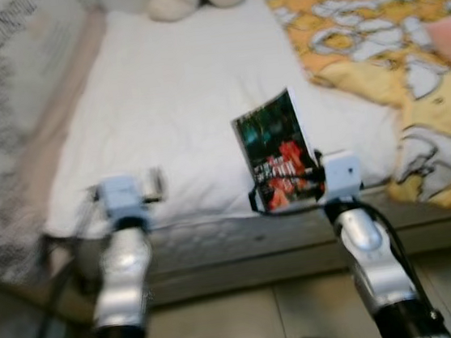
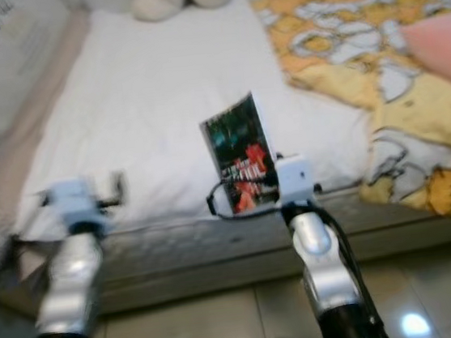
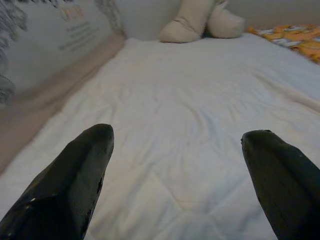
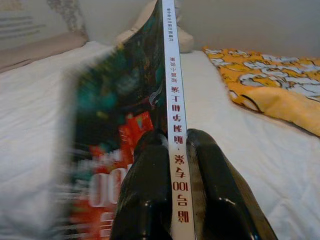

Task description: Clean up the room

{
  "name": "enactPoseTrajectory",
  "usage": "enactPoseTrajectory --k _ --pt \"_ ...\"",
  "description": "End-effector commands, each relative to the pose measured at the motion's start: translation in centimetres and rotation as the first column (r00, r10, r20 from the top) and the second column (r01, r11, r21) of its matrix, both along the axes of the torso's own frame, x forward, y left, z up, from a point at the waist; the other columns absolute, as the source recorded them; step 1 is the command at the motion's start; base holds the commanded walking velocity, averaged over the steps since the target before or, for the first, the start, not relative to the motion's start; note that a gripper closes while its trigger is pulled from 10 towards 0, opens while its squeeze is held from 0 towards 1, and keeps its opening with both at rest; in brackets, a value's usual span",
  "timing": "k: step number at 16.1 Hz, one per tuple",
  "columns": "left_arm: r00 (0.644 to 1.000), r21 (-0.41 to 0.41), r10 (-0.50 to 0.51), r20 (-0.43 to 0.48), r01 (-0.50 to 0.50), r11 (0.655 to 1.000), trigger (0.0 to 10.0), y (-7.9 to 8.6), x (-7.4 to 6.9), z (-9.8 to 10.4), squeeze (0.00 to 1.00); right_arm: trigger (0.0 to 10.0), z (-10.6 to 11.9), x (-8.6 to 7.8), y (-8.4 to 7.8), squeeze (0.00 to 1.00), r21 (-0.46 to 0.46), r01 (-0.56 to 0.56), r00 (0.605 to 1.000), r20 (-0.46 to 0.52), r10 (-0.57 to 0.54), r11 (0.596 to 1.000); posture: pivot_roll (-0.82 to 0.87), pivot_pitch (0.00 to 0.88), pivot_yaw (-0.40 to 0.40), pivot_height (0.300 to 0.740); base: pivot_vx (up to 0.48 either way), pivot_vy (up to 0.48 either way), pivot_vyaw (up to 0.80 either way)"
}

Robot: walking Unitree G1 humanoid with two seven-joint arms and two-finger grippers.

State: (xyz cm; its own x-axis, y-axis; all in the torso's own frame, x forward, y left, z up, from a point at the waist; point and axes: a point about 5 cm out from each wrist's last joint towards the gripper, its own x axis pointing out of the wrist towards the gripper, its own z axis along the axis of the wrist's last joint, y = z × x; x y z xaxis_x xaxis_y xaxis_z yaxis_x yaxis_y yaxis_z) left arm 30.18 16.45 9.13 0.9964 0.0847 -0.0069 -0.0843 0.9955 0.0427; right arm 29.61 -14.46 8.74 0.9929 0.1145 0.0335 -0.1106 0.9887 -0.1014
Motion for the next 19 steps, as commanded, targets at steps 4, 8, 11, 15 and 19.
enactPoseTrajectory --k 4,8,11,15,19 --pt "0.999 0.001 0.025 0.026 -0.025 1.000 10.0 0.7 0.7 1.2 0.00 0.0 1.4 1.0 -0.1 0.03 0.017 0.000 0.999 0.053 -0.001 1.000 -0.14 0.000 0.043 0.719 0.464 0.000 0.00" --pt "0.999 -0.010 0.039 0.029 -0.039 0.999 10.0 0.6 0.7 1.3 0.00 0.0 1.6 1.4 0.0 0.03 0.019 -0.007 0.998 0.058 0.006 1.000 -0.14 0.000 0.045 0.719 0.473 0.000 0.00" --pt "0.996 -0.026 0.081 0.035 -0.080 0.996 10.0 0.8 0.6 1.3 0.00 0.0 1.6 1.5 0.1 0.03 0.015 -0.019 0.998 0.060 0.018 1.000 -0.14 0.000 0.043 0.719 0.450 0.000 0.00" --pt "0.995 -0.024 0.090 0.035 -0.089 0.996 10.0 0.8 0.6 1.4 0.00 0.0 1.5 1.6 0.3 0.04 0.009 -0.025 0.998 0.052 0.025 1.000 -0.13 0.000 0.042 0.719 0.366 0.310 0.25" --pt "0.994 -0.025 0.098 0.043 -0.097 0.995 10.0 0.9 0.6 1.6 0.00 0.0 1.6 1.9 0.6 0.02 0.002 -0.037 0.998 0.042 0.036 0.999 -0.13 0.000 0.043 0.719 0.367 0.308 0.53"
